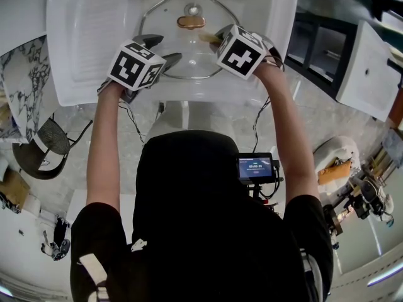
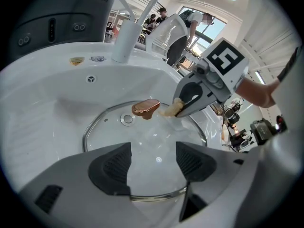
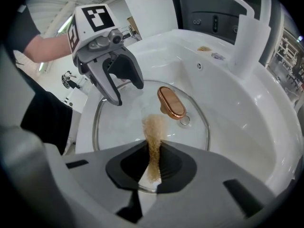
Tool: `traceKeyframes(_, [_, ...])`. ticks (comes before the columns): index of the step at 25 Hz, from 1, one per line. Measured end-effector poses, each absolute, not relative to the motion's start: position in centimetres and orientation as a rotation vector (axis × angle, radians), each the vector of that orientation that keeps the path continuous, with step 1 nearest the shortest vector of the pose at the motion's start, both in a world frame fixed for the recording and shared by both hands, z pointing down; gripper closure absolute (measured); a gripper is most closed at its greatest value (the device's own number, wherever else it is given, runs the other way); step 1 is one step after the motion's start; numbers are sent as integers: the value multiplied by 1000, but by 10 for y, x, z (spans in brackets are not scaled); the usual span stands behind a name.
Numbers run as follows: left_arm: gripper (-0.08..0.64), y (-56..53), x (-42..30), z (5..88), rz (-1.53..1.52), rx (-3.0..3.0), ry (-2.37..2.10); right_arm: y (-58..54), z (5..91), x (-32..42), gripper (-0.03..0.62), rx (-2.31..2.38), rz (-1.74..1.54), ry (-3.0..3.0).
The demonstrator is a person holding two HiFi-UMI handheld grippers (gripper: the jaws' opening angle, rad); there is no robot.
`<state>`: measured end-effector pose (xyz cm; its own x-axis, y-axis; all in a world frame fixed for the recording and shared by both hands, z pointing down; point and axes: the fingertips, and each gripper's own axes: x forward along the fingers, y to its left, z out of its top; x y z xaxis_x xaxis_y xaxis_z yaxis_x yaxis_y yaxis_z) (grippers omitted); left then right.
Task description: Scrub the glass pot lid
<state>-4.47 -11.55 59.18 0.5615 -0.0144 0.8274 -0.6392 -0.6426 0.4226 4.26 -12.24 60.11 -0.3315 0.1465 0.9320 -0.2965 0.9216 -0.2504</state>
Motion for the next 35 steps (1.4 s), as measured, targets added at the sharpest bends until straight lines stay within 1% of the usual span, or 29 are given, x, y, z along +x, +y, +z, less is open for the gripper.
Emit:
traceKeyframes(18, [281,-117,-44,592,1069,2060,-525,-100,585,4,575,24,502,-1952])
traceKeyframes(35, [296,-118,-45,592,1057,2057,-535,-105,587,9,575,43,518,-1963])
